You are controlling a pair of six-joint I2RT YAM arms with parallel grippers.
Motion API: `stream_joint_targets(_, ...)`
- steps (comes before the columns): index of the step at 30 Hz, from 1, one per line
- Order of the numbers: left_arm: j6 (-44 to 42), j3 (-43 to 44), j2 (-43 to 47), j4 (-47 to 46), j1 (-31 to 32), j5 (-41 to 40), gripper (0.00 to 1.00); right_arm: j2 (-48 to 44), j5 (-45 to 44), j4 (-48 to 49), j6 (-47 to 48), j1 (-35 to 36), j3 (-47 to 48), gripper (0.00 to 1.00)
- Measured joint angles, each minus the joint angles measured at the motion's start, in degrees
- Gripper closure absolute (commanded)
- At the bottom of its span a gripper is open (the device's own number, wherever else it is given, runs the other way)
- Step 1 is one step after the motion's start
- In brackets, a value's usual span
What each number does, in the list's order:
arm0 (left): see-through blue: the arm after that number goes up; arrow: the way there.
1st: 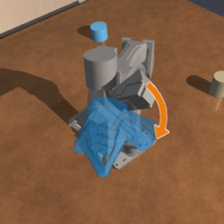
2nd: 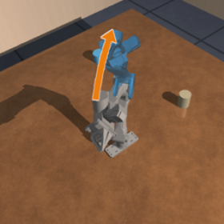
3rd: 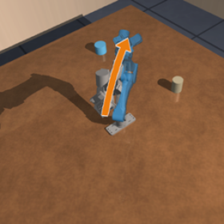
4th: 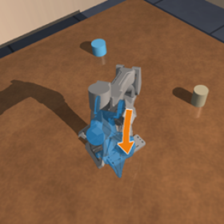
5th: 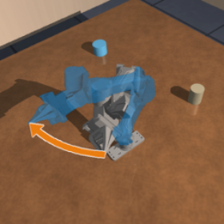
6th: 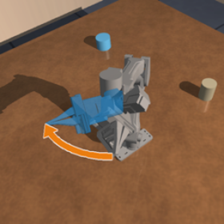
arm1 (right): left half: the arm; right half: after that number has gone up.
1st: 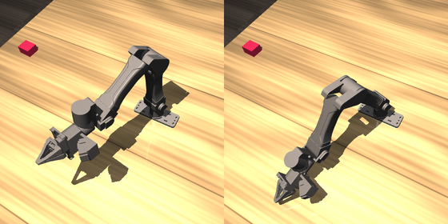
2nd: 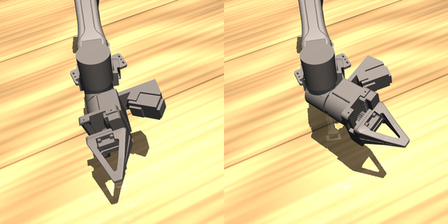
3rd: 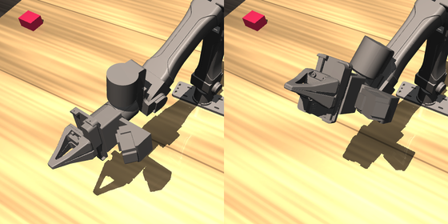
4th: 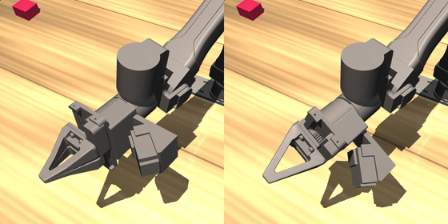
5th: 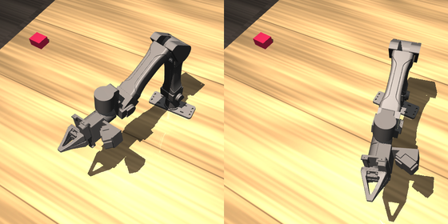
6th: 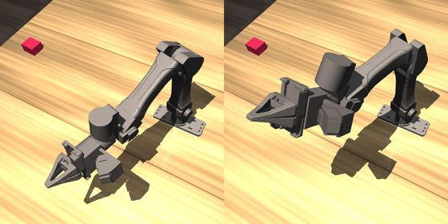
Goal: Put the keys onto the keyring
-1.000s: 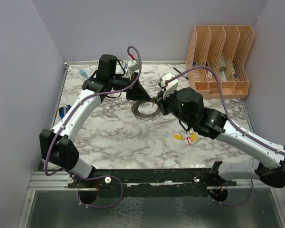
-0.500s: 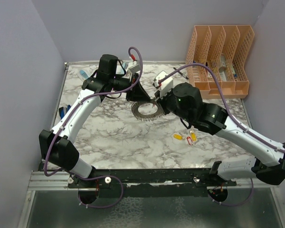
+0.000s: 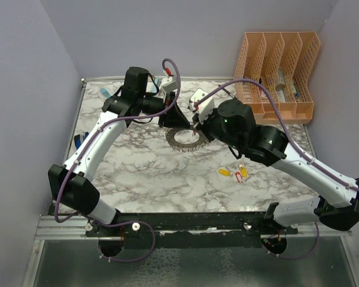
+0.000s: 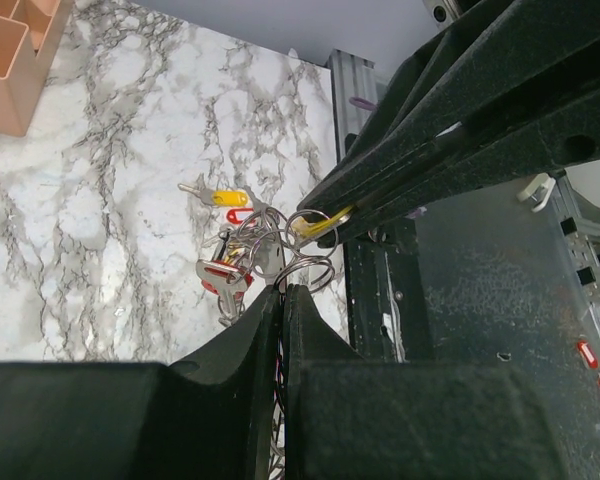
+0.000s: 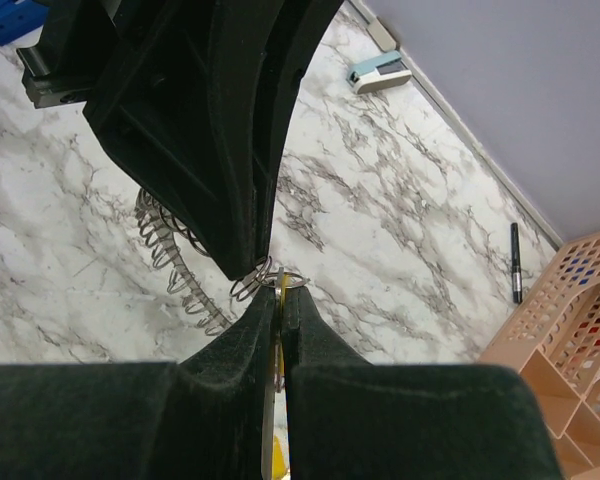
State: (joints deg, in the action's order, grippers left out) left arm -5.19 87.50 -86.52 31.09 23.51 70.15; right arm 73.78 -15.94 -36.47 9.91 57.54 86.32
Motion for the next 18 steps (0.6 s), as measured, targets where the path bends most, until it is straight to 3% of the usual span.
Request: stream_joint_targets(18,-5.1,1.7,0.0,3.1,0.5,0.7,1.00,0.1,14.4,1.0,7.3,-8.6,-0.9,0.99)
